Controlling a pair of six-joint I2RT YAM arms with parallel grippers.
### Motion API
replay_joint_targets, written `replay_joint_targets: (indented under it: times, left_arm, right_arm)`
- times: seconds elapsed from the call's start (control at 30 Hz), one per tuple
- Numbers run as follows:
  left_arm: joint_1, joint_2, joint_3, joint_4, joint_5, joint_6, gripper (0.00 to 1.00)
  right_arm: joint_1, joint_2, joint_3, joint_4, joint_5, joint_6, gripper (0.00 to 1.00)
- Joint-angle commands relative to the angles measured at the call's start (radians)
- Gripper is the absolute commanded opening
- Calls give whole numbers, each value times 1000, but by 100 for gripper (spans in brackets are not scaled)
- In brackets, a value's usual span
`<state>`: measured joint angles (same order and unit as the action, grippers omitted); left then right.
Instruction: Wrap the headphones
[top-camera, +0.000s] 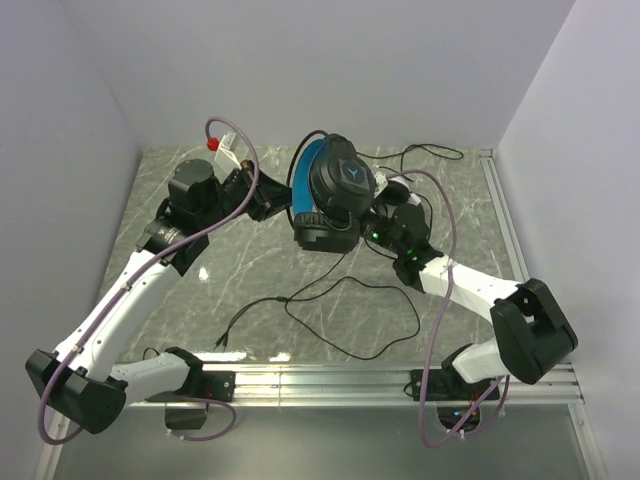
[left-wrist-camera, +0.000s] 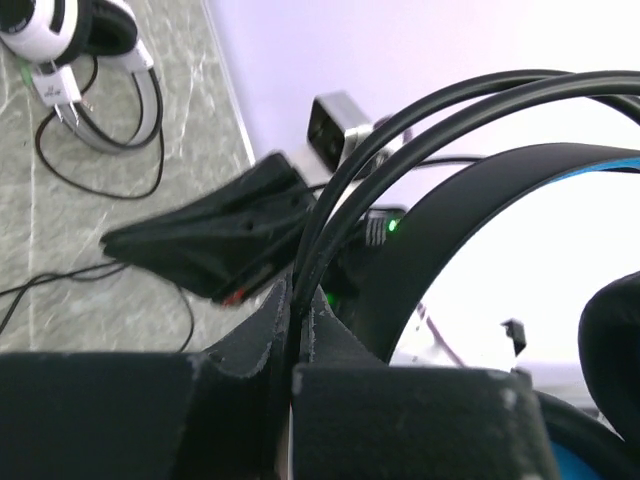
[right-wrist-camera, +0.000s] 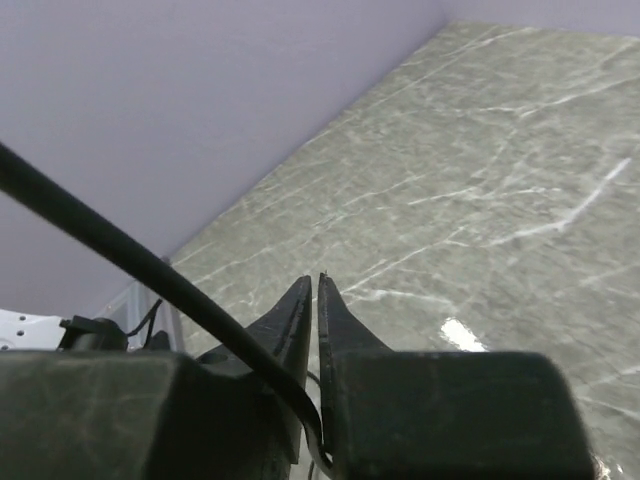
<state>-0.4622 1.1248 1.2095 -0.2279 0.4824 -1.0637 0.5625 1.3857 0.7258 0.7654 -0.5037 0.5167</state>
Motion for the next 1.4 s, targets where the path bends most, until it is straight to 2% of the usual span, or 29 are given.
replay_joint_targets:
  times: [0.0,0.03,0.1,0.17,0.43,0.73,1.07,1.37]
  left_arm:
    - [-18,-49,-25,188,-93,-117,0]
    - [-24,-57,-48,202,-122,-128,0]
    - [-30,-79,-62,220,-211,-148,0]
    - [-32,-92,-68,216,-266,-160,0]
    - [-93,-108,-44,119,-706,-174,0]
    - [-95,-114,-53,127,-915,-107,0]
    - [-96,-132,-60,133,-1119,-1,0]
    - [-96,-105,-74,133,-1237,50,0]
  right_arm:
    - [30,13,26,98,10,29,9]
    - [37,22,24,109,10,40,3]
    - [56,35,21,124,1,54,0]
    - [68,42,14,146,-7,72,0]
    - [140,79,-14,232,-41,157,0]
    - [267,84,-22,238,-32,175,0]
    - [365,15,-89,235,2,174,0]
    - [468,-63,-65,35,66,97,0]
